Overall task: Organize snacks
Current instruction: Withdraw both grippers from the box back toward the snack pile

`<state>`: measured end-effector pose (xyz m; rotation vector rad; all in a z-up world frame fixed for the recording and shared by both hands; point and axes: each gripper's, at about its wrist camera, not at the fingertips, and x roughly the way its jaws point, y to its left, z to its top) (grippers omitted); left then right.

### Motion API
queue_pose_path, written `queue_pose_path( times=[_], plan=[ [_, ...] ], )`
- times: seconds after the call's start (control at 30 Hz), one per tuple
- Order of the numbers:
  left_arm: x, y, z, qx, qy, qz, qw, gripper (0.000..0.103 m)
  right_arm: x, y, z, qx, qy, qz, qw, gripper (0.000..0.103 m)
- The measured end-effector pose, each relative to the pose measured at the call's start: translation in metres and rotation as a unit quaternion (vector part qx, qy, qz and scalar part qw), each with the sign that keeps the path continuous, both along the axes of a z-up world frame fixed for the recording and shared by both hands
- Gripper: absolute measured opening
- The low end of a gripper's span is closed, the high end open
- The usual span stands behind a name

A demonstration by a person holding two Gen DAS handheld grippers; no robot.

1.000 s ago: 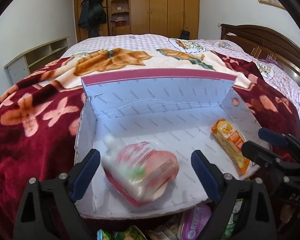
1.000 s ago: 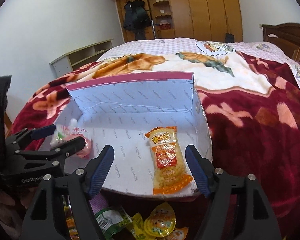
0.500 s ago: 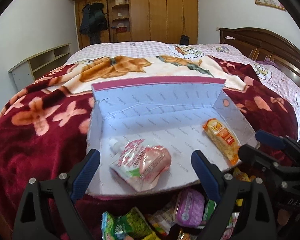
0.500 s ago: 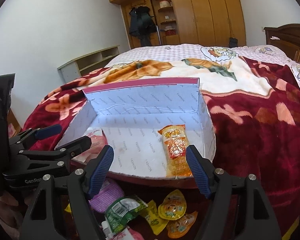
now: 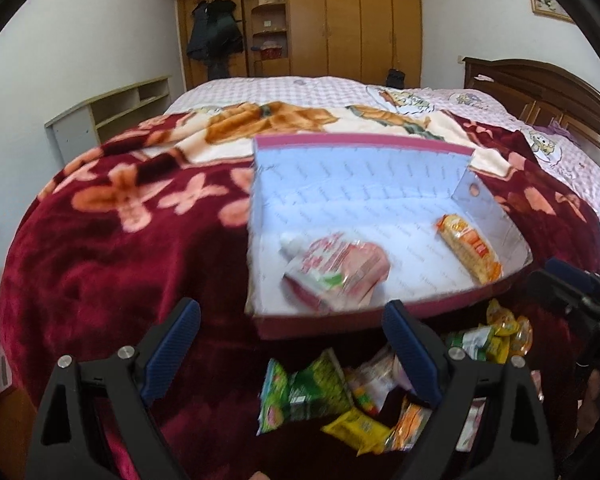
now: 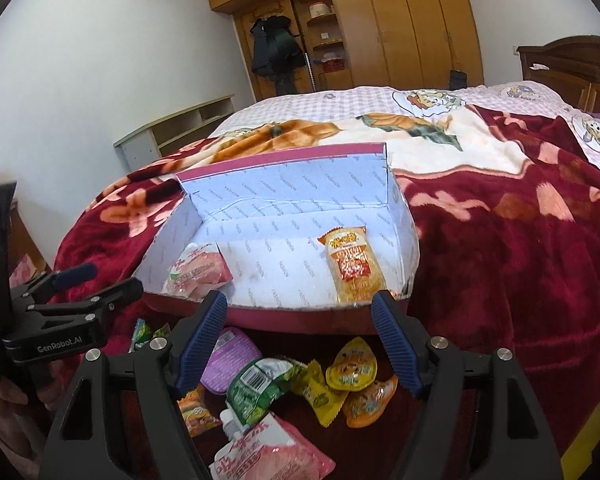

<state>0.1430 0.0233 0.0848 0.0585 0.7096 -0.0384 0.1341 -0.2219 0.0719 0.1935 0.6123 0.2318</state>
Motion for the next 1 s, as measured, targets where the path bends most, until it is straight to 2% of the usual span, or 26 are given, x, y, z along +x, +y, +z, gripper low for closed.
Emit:
queue_pose_path(
  times=[0.33, 0.53, 0.73, 1.0],
  plan=[
    [-0.013, 0.021, -0.032, -0.024, 0.04, 0.038, 0.9982, 0.095, -0.023, -0.002, -0.009, 0.003, 0.011, -0.007, 1.0, 0.076],
    [-0.016, 0.018, -0.046, -0.033, 0.052, 0.038, 0.9974, 0.095, -0.034, -0.009, -0.016, 0.006, 0.019, -0.02, 1.0, 0.076],
    [-0.013, 0.007, -0.058, -0.031, 0.059, 0.024, 0.9975, 0.095, -0.044, -0.014, -0.025, 0.01, 0.034, -0.029, 0.999, 0.076],
    [-0.022, 0.025, -0.06, -0.041, 0.039, 0.049, 0.9972, 0.095, -0.054, -0.014, -0.039, 0.012, 0.049, -0.026, 0.998, 0.076]
  ],
)
